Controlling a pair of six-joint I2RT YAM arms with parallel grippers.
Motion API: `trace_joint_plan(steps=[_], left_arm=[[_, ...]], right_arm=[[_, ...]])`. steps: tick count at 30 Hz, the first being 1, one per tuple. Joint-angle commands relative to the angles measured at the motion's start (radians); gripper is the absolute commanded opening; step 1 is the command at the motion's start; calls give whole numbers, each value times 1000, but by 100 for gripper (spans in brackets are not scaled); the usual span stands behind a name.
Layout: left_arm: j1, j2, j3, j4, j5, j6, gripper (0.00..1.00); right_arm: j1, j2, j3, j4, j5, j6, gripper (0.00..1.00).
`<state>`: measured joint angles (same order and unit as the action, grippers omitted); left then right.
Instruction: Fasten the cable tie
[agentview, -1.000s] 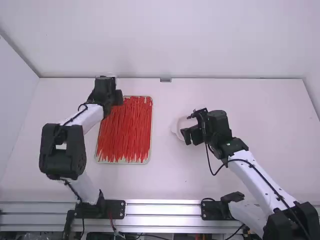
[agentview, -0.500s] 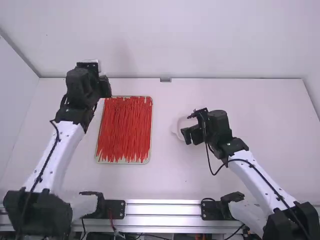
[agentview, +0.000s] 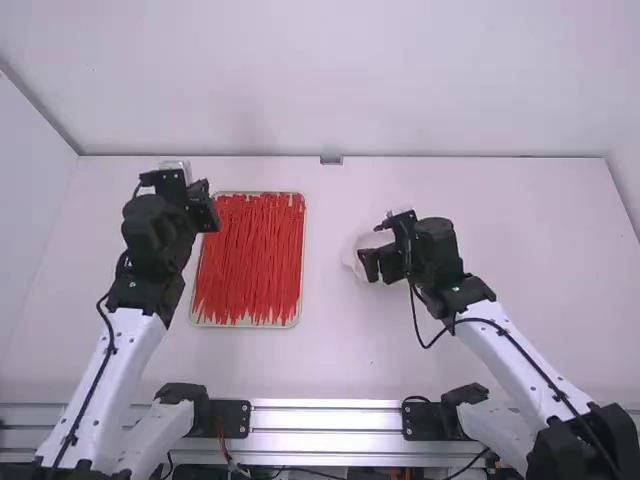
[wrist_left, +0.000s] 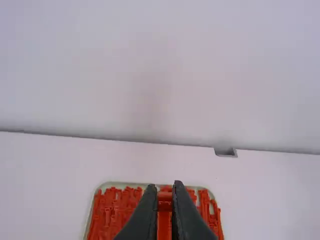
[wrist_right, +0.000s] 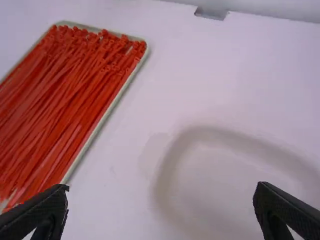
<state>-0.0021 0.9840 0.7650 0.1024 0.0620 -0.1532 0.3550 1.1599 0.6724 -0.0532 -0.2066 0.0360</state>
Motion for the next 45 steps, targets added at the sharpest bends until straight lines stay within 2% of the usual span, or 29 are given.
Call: trace_joint_plan(steps=[1,6,12,27,34,43,45], left_arm=[[0,-27,-42,41,80,-45,2],[-4,-11,-90,141,198,-68,2],[-72,51,-107,303,291,-106,2],[-257,147,-107,618,324,-198,2],[-321,162,-107,670,322,-198,2],[-352,164,-107,703,322,-198,2],[-354,164,-107,703,319,-199,2]], right_arm=[[16,-14,34,28,-6,45,99],[46,-14,34,130,-6,101,99],[86,-14,34,256,-7,126,99],[233,8,33,504,-29,125,99],[268,82,34,651,-29,125,99],[257,202,34,854,-29,232,99],[250,216,34,876,-29,257,93]])
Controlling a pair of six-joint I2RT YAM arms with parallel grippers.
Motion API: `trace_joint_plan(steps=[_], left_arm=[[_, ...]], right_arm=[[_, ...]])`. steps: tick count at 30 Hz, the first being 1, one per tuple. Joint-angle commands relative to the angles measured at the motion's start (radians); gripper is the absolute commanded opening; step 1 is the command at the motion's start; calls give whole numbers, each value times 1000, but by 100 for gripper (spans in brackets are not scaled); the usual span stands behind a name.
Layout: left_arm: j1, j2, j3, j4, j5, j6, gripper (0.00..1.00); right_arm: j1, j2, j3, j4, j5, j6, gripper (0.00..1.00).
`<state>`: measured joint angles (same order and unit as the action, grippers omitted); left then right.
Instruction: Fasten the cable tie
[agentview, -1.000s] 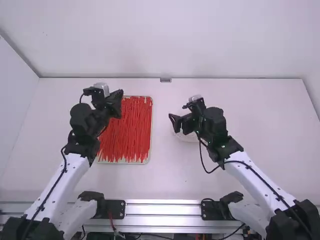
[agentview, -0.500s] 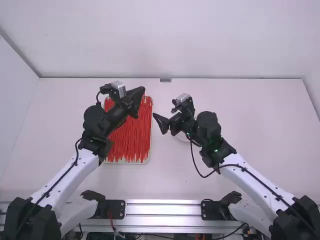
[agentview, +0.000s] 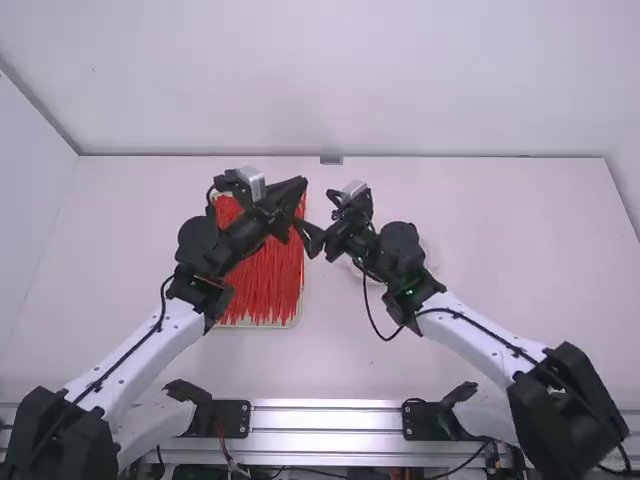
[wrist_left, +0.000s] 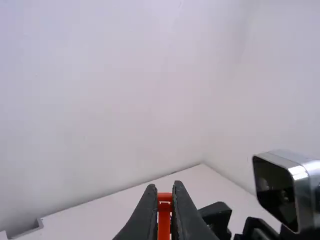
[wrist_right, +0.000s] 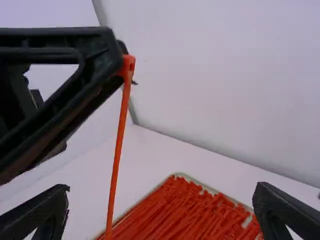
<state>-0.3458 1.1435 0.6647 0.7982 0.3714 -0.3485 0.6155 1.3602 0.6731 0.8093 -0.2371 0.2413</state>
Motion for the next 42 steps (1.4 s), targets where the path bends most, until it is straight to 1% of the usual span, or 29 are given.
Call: trace_joint_plan(steps=[1,2,3,4,5,6,8,9,11,19,20,21,24,26,27,29,30,31,32,34,38,39,42], left_arm=[[-7,5,-7,9,10,-3,2],[-8,5,-7,12,11,-3,2],[-8,5,-7,12,10,-3,2],[-8,5,-7,13,10,-4,2],[-9,5,-7,16,10,-8,2],[-8,5,-7,15,6,-18,2],[-8,5,-7,15,6,-22,2],[-8,5,-7,15,5,-22,2],[-8,5,-7,16,6,-22,2],[-8,5,-7,15,6,-22,2],[-8,5,-7,14,6,-22,3],[-8,5,-7,15,6,-22,3],[-8,5,-7,14,6,-22,6],[-8,5,-7,14,5,-22,11],[-8,5,-7,14,5,-21,15],[-8,5,-7,15,5,-21,38],[-8,5,-7,16,5,-21,43],[-8,5,-7,20,6,0,56],[-8,5,-7,22,6,32,99],[-8,5,-7,23,6,54,99],[-6,5,-7,18,6,116,99],[6,5,-7,14,11,118,99],[32,5,-5,19,62,117,99]], right_arm=[[-14,23,33,24,0,63,88],[-16,29,33,34,0,78,83],[-15,32,33,39,-1,77,75],[-15,34,33,45,-6,76,71],[-11,39,33,52,-10,77,64],[-11,40,33,55,-10,76,52],[-14,39,33,51,-10,77,40],[-13,39,33,51,-10,77,38],[-5,39,33,51,-10,76,27],[-13,39,33,47,-13,76,8],[-14,39,33,47,-26,76,2],[-14,39,33,48,-29,77,0],[-13,39,33,47,-29,76,0],[-13,39,33,47,-29,72,0],[-13,39,33,47,-29,70,0],[-15,39,33,47,-29,68,0],[-16,39,33,47,-29,68,0],[-23,39,33,47,-32,64,0],[-34,39,33,48,-44,65,0],[-47,39,33,50,-79,65,0],[-105,31,33,51,-214,39,0],[-133,29,33,51,-263,41,0],[-170,26,33,51,-329,43,0]])
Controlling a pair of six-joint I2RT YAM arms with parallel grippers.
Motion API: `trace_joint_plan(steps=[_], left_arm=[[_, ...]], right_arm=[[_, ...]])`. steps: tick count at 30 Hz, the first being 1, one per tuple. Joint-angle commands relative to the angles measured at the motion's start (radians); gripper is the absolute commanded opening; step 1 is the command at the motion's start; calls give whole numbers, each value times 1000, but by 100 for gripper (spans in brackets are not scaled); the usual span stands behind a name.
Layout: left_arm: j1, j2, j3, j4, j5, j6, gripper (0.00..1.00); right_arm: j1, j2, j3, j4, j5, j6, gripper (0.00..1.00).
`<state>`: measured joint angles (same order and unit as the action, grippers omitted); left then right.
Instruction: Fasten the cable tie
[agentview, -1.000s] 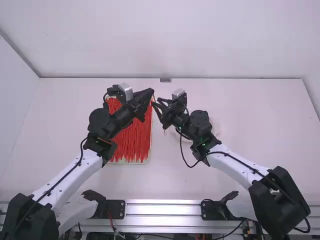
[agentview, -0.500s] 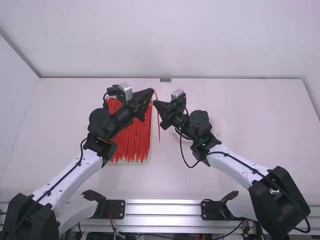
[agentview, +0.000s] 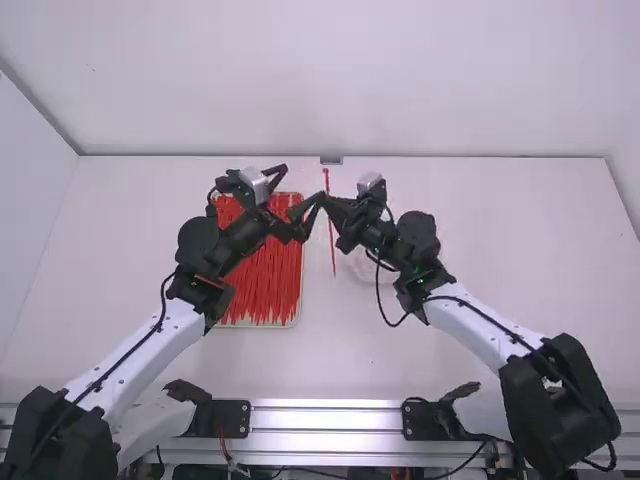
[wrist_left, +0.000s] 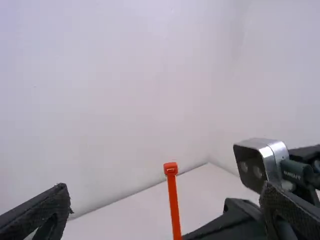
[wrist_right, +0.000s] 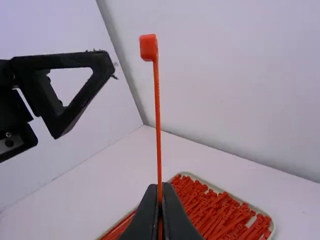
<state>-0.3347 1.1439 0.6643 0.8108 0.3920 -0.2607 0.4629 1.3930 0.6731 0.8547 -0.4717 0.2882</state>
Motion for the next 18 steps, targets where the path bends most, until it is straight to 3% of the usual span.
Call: trace_joint_plan(steps=[1,9,12,14,18], left_arm=[[42,4,1,6,88,31,99],[210,14,162,-136,517,79,99],[235,45,236,-176,641,79,99],[239,83,311,-177,810,79,99],[228,148,400,-175,926,70,99]], right_arm=[[-40,-7,33,14,-143,-4,0],[-172,-7,33,146,-489,5,0],[-191,-7,33,209,-534,51,0],[-203,-7,33,269,-566,87,0],[-207,-7,33,340,-579,133,0]])
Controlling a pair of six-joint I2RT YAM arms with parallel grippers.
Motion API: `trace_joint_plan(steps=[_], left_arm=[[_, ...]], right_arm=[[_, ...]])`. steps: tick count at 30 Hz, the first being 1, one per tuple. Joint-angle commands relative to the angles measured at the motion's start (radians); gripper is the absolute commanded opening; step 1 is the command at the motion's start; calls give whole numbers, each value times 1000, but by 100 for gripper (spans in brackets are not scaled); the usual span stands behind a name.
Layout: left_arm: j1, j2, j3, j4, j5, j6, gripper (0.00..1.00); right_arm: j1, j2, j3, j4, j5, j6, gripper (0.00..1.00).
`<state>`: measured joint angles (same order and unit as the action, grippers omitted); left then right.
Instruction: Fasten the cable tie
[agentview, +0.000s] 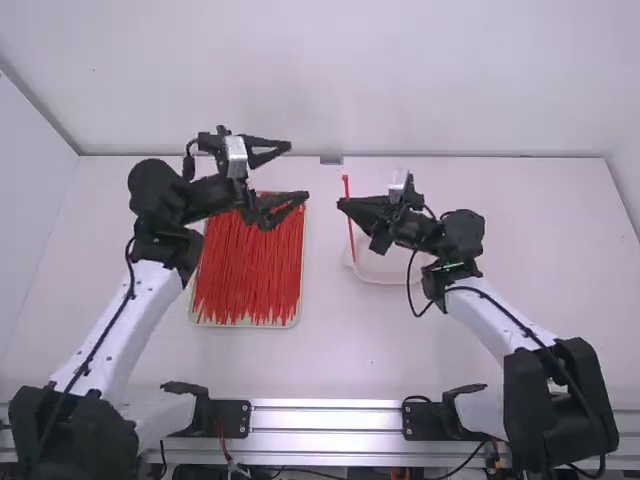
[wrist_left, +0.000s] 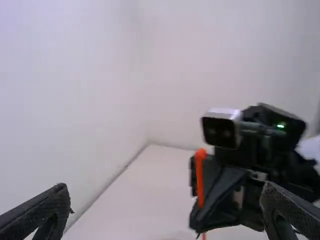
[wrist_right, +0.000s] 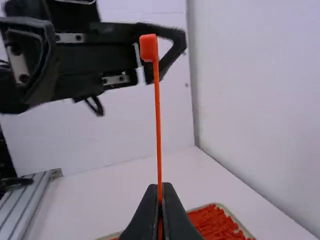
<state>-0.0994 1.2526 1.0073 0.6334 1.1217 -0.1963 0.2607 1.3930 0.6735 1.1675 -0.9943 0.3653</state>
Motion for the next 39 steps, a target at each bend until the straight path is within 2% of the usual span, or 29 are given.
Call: trace_joint_plan(steps=[1,4,7,13,21,29,34,39], left_arm=[[-7,60,81,2,224,3,99],[-5,147,175,2,352,3,99],[-30,210,240,-3,409,-21,94],[-100,293,324,39,413,-125,88],[-151,299,331,83,382,-158,79],[-169,299,331,163,325,-269,64],[-184,299,330,187,325,-286,61],[-188,299,330,187,325,-286,46]], right_arm=[[-5,-7,32,50,-56,70,0],[-5,-7,32,151,-56,122,0],[-5,-7,32,220,-48,167,0],[2,-7,32,242,-18,188,0],[18,-7,32,245,57,184,0],[46,-7,32,266,60,153,0],[61,-7,32,267,65,151,0],[54,-7,32,266,77,154,0]])
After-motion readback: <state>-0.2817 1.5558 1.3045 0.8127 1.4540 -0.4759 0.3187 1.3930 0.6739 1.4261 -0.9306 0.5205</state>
